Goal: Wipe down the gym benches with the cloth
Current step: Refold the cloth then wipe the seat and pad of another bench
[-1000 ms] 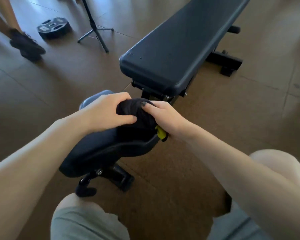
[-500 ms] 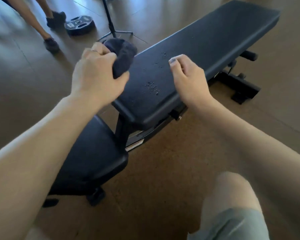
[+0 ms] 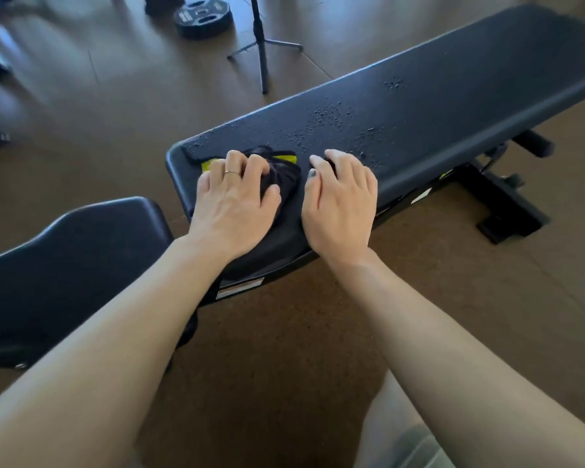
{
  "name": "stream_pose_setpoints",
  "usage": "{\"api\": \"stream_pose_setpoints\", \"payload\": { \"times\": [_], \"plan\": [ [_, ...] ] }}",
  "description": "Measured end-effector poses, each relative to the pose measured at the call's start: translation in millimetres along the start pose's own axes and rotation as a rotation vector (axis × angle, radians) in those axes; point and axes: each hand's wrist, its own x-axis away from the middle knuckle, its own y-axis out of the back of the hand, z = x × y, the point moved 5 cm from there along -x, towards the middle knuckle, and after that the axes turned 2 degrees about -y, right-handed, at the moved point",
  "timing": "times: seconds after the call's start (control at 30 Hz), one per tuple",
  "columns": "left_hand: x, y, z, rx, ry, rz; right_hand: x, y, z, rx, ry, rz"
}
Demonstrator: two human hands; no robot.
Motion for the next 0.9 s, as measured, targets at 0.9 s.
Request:
{"api": "stream_pose_setpoints", "payload": {
  "times": [0.9],
  "plan": [
    [-63.5,-9.8,18.4,0.014,-0.237,0.036,0.4,3.8,1.5,-0.018,-0.025,-0.007]
  ]
}}
